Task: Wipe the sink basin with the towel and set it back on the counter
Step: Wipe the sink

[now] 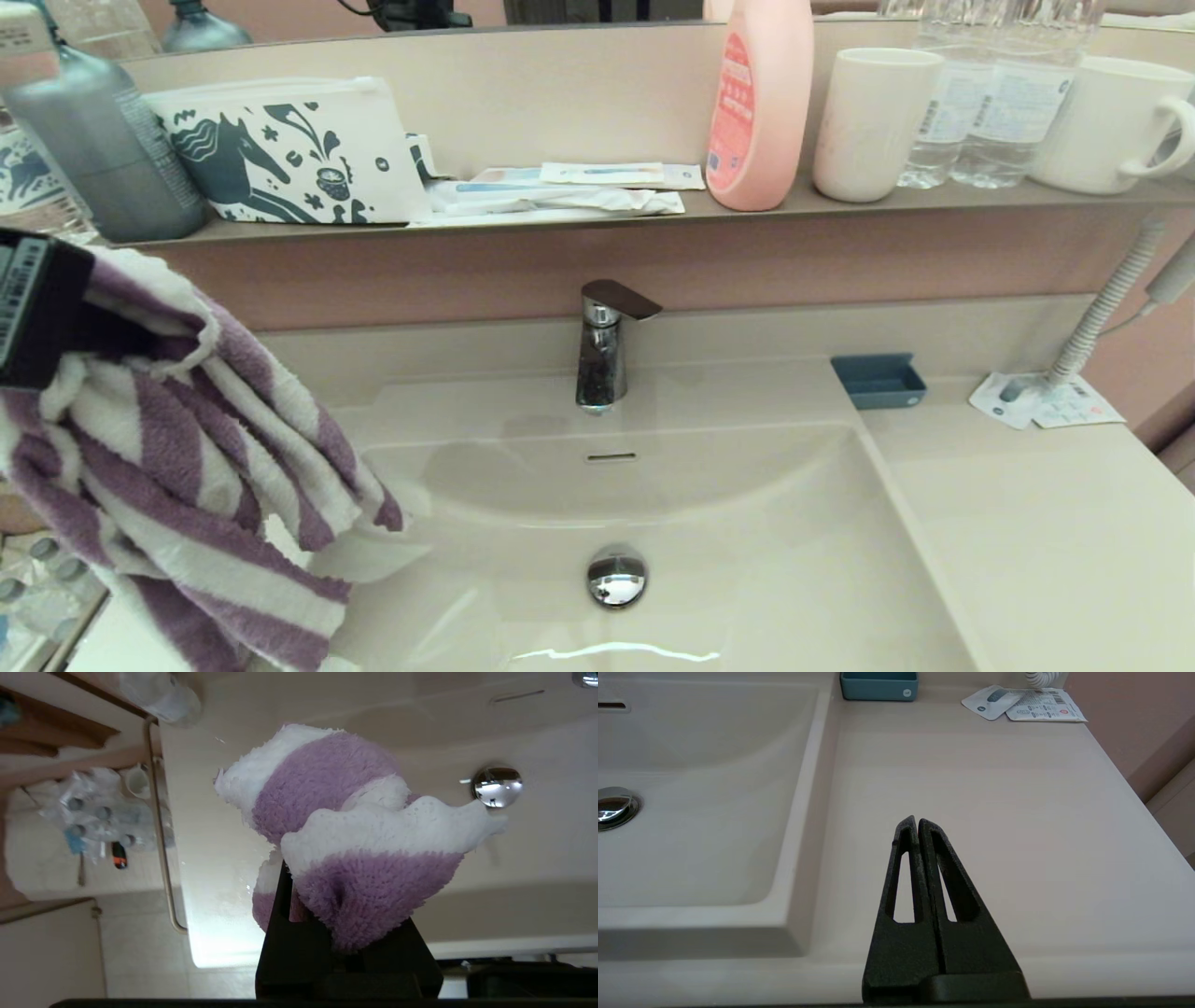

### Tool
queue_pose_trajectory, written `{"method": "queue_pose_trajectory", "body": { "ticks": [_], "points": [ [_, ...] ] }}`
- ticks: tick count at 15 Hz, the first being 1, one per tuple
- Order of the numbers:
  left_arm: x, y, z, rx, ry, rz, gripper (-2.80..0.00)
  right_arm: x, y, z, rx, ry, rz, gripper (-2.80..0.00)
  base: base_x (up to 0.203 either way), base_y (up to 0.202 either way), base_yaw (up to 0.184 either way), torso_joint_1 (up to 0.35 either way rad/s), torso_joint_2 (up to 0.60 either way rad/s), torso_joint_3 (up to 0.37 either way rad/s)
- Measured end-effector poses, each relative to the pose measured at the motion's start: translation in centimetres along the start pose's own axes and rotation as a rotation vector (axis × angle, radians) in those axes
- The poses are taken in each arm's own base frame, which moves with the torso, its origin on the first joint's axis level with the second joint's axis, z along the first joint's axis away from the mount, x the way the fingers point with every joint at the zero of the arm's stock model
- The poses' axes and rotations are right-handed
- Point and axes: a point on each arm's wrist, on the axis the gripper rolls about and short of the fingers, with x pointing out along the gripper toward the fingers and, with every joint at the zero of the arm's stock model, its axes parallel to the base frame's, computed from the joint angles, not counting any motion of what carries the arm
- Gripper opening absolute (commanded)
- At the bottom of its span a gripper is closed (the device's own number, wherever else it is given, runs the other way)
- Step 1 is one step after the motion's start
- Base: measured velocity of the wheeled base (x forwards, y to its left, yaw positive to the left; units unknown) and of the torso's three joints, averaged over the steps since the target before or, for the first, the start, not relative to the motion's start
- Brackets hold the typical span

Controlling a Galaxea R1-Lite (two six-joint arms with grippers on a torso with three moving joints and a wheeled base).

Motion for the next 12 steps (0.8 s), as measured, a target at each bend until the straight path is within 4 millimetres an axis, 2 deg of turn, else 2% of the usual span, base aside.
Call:
{"method": "queue_pose_trajectory", "body": {
  "ticks": [7, 10, 12],
  "points": [
    [-0.9, -1.4, 0.3, 0.018, -0.064, -0.173, -2.8, 0.0, 0.0, 0.0, 0.0, 0.0, 0.0, -2.8, 0.0, 0.0, 0.0, 0.0, 0.0, 0.0],
    [-0.3, -2.8, 1.6, -0.05, -0.153, -0.253, -2.8, 0.0, 0.0, 0.0, 0.0, 0.0, 0.0, -2.8, 0.0, 0.0, 0.0, 0.0, 0.0, 0.0],
    [0.9, -4.3, 2.2, -0.082, -0.201, -0.3, -2.8, 0.0, 0.0, 0.0, 0.0, 0.0, 0.0, -2.8, 0.0, 0.0, 0.0, 0.0, 0.0, 0.0]
  ]
}}
